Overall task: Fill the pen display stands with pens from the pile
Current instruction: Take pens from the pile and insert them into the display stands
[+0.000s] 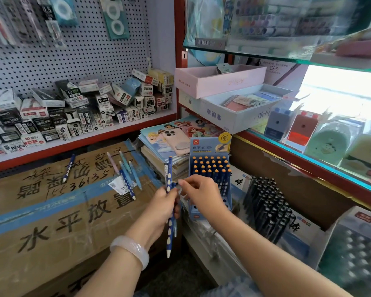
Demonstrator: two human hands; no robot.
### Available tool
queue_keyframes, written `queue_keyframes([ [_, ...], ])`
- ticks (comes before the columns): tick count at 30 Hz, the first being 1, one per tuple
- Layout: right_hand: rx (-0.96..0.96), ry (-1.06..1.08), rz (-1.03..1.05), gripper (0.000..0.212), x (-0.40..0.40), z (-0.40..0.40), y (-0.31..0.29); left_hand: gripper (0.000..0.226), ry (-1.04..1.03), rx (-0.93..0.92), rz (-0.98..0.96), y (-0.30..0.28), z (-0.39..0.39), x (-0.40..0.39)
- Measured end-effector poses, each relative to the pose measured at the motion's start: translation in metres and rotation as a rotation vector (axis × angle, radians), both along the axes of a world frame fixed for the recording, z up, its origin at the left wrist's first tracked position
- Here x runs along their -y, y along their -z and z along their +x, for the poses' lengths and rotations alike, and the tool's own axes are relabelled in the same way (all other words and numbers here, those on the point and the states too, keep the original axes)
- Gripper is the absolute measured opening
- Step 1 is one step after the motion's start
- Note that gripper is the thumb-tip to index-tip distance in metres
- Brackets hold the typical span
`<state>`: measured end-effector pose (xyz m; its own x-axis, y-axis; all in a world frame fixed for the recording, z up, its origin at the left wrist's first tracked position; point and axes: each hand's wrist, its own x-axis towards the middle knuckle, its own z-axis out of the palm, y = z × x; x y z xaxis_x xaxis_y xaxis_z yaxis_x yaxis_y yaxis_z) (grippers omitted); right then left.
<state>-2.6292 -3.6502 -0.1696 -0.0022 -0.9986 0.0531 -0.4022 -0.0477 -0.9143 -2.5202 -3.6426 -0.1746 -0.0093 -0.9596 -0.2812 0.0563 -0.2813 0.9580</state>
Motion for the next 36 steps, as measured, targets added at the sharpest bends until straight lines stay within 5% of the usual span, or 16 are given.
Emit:
queue_keyframes([
  [9, 0.470, -0.057, 0.487, 0.010, -0.002, -0.001, 0.003, 0.007, 0.211, 0.218, -0.130, 0.007, 0.007, -0.005],
  [15, 0.474, -0.022, 0.352, 0.009, -0.001, -0.007, 0.007, 0.004, 0.248, 0.228, -0.164, 0.008, 0.004, -0.004],
  [20, 0.562, 0.157, 0.239, 0.014, 0.009, -0.022, 0.002, 0.015, 0.059, 0.148, -0.045, 0.012, 0.003, 0.003],
  [26, 0.282, 0.290, -0.108, 0.008, 0.021, -0.060, -0.017, 0.018, 0.009, 0.354, -0.009, 0.015, 0.010, 0.004],
  [30, 0.017, 0.259, -0.186, 0.005, 0.025, -0.067, -0.010, 0.012, 0.042, 0.173, -0.001, 0.009, 0.004, 0.002],
  [36, -0.087, 0.146, -0.198, 0.006, 0.027, -0.057, 0.007, 0.029, 0.065, 0.067, 0.034, 0.005, -0.003, 0.001],
])
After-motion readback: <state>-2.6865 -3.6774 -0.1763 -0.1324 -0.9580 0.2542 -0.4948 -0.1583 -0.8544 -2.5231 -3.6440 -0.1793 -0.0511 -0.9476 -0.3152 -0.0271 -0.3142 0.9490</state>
